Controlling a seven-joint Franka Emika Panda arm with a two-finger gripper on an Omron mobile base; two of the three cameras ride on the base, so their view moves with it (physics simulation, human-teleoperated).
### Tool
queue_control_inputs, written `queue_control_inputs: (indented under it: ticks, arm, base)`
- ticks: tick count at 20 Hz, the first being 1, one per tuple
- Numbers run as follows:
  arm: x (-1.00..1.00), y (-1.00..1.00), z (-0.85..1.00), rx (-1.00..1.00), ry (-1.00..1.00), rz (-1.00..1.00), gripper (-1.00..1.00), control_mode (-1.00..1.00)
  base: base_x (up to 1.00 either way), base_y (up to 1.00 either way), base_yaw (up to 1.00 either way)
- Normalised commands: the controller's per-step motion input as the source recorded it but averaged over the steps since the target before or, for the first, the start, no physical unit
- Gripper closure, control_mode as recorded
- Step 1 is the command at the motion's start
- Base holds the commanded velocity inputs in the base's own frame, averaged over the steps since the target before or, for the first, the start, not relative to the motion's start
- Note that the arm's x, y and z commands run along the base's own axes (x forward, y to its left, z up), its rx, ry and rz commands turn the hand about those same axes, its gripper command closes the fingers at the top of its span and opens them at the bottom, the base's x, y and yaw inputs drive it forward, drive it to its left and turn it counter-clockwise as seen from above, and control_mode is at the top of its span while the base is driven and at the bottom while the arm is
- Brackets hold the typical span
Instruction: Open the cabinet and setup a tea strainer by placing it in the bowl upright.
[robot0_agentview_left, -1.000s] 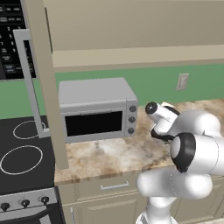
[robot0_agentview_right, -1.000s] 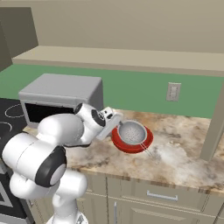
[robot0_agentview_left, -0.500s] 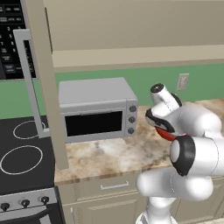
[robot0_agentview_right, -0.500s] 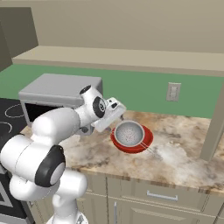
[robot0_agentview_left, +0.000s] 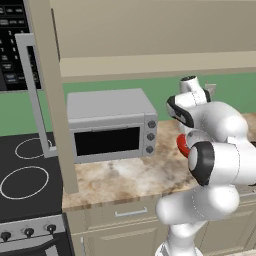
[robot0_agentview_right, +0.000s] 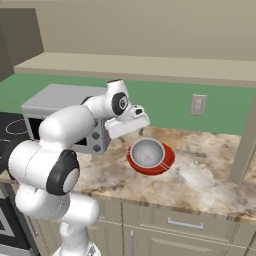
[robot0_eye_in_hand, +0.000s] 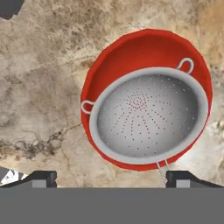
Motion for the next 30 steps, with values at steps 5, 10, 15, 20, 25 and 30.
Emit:
queue_control_inputs:
  ticks: [5, 10, 15, 20, 25, 30]
  arm:
    - [-0.33, -0.1, 0.02, 0.31, 0.07, -0.22, -1.0, -1.0]
    - [-0.58, 0.0, 0.0, 0.27, -0.15, -0.15, -1.0, -1.0]
    - [-0.33, 0.37, 0.01, 0.03, -0.24, -0.1, -1.0, -1.0]
    - [0.0, 0.82, 0.19, -0.07, -0.12, -0.11, -1.0, -1.0]
    - [0.03, 0.78, 0.29, -0.14, 0.03, -0.07, -1.0, -1.0]
    - [0.0, 0.54, 0.3, -0.13, 0.02, -0.09, -1.0, -1.0]
  base:
    - [0.0, 0.0, 0.0]
    - [0.0, 0.0, 0.0]
    - [0.0, 0.0, 0.0]
    - [0.0, 0.0, 0.0]
    - [0.0, 0.0, 0.0]
    - [0.0, 0.0, 0.0]
